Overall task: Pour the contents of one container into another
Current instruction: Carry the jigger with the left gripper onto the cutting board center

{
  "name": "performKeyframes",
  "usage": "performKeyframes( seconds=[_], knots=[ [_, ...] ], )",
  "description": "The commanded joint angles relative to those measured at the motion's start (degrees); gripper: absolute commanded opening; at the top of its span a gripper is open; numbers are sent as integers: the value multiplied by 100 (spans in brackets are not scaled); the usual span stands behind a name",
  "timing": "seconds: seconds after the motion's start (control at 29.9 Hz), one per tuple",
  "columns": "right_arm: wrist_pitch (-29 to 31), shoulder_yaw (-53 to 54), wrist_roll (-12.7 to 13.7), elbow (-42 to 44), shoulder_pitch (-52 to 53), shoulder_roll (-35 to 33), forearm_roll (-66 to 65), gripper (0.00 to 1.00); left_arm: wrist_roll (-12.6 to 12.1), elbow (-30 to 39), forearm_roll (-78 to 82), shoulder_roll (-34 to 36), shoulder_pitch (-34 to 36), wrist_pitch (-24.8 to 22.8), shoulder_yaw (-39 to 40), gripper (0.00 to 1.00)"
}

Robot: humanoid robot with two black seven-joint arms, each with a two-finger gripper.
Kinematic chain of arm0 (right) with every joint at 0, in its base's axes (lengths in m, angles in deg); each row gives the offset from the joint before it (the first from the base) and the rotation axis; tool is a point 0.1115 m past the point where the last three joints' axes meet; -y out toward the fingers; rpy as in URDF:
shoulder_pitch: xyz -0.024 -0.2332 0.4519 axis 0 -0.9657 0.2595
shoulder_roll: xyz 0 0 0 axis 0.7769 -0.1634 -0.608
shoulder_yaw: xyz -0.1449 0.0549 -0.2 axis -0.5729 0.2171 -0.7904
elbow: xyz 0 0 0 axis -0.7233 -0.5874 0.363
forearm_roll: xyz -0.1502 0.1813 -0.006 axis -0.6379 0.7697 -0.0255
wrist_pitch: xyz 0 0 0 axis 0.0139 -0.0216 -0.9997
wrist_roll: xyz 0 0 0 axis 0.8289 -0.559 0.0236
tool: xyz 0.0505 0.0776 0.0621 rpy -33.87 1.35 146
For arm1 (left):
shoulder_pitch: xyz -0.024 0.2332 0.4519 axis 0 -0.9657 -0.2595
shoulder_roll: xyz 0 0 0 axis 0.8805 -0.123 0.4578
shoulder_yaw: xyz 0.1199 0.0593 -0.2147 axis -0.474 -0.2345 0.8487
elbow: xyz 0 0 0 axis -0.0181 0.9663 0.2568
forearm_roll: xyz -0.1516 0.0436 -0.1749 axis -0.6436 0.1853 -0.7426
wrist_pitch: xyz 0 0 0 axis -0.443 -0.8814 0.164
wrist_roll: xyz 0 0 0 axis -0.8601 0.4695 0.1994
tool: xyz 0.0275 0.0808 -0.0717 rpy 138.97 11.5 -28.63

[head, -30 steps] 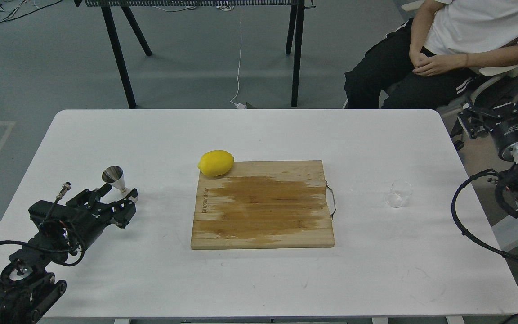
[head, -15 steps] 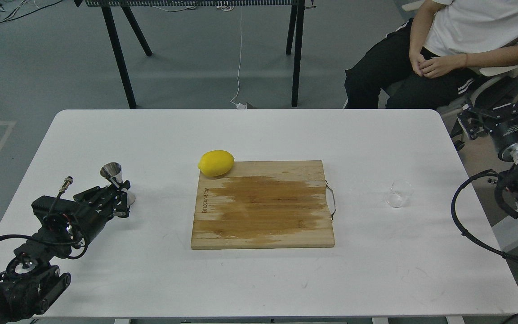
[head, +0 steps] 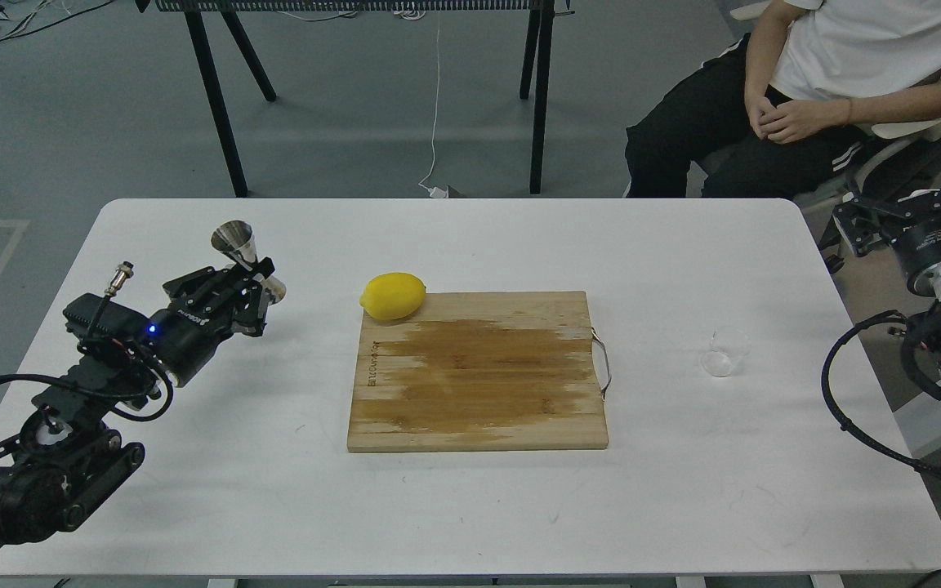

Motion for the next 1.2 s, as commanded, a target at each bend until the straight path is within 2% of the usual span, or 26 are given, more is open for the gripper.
performKeyframes(
  seconds=[0.0, 0.27, 0.6, 0.77, 0.97, 1.17],
  knots=[
    [0, 9, 0, 0, -56, -26, 0, 100, -47, 246, 510, -128, 415, -430, -239, 6],
    [0, 17, 0, 18, -82, -246, 9, 100, -354, 44, 510, -1006, 1084, -457, -1188, 7],
    [0, 17, 0, 18, -117, -237, 9, 100, -521, -1098, 510, -2123, 1146, -404, -2007, 7],
    [0, 17, 0, 18, -117, -237, 9, 100, -530, -1626, 510, -2387, 1172, -395, -2025, 7],
    [0, 9, 0, 18, -126, -228, 9, 100, -741, -1662, 510, -2536, 1137, -395, -2112, 10],
    [0, 9, 0, 18, -126, -237, 9, 100, -741, -1784, 510, -2545, 1155, -404, -2191, 16]
  ],
)
